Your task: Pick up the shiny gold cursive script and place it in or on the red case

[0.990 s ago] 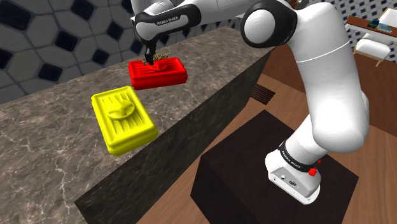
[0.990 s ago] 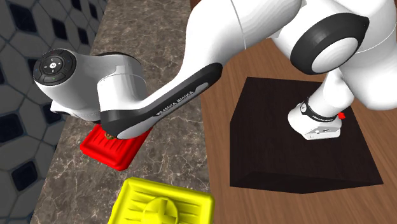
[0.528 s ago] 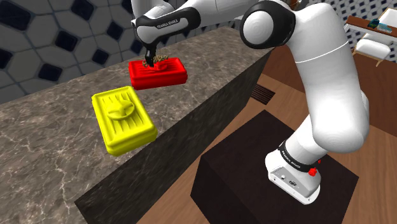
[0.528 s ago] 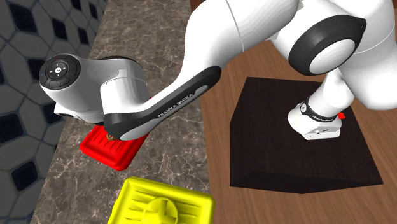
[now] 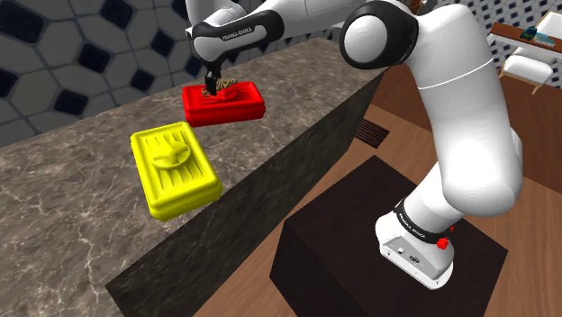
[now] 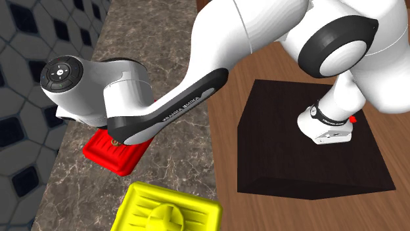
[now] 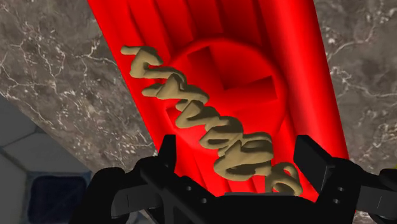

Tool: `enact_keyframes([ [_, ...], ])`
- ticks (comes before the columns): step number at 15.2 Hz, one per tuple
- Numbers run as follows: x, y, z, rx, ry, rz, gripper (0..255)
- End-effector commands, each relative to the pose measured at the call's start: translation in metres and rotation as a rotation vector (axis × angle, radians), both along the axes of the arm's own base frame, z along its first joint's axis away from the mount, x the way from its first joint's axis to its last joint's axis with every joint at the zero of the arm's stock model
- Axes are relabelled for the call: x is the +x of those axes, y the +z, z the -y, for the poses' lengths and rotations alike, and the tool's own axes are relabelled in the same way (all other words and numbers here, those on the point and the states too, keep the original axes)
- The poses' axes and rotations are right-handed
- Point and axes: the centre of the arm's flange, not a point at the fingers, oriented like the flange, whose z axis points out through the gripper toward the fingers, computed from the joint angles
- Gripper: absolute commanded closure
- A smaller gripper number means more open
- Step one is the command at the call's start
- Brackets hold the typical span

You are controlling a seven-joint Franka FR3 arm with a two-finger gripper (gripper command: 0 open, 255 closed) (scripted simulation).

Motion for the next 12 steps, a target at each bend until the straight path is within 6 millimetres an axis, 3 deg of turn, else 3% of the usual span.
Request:
enact_keyframes([
  [1,-0.003,0.013,-0.002,0.0,0.0,0.0,0],
  [4,-0.01,0.048,-0.008,0.0,0.0,0.0,0],
  [12,-0.01,0.048,-0.008,0.0,0.0,0.0,0],
])
